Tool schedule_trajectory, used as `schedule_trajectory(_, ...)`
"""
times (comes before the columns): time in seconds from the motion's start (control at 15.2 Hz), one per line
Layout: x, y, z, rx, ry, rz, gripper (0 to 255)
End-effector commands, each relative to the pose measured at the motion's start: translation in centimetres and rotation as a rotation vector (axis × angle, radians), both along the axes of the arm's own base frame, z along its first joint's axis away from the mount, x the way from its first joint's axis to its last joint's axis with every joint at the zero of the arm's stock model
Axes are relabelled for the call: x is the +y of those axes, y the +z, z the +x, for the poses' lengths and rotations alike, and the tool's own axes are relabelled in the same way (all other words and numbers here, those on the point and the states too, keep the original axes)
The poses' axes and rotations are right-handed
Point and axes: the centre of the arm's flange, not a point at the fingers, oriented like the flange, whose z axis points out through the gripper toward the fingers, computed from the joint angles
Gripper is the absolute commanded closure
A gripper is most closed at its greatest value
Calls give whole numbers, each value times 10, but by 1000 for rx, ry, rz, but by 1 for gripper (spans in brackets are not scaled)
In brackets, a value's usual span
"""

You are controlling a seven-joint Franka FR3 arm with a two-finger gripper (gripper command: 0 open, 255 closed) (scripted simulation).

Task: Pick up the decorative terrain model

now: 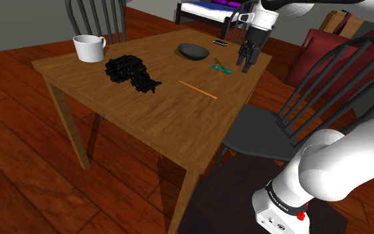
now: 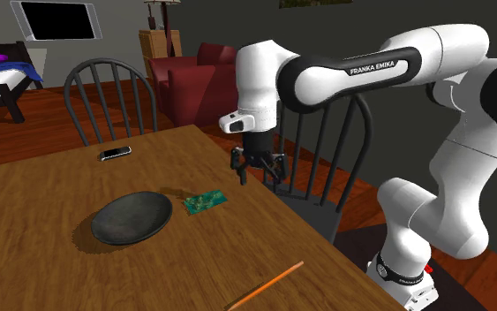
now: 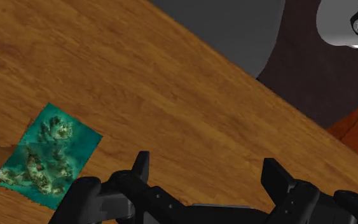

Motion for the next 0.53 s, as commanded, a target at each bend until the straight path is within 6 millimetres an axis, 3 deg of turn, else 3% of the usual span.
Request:
schedule_trajectory(0.0,-16,-4,26,-14,95,21,0)
schedule_trajectory(0.46,-48,-19,116,-55,399,101,0)
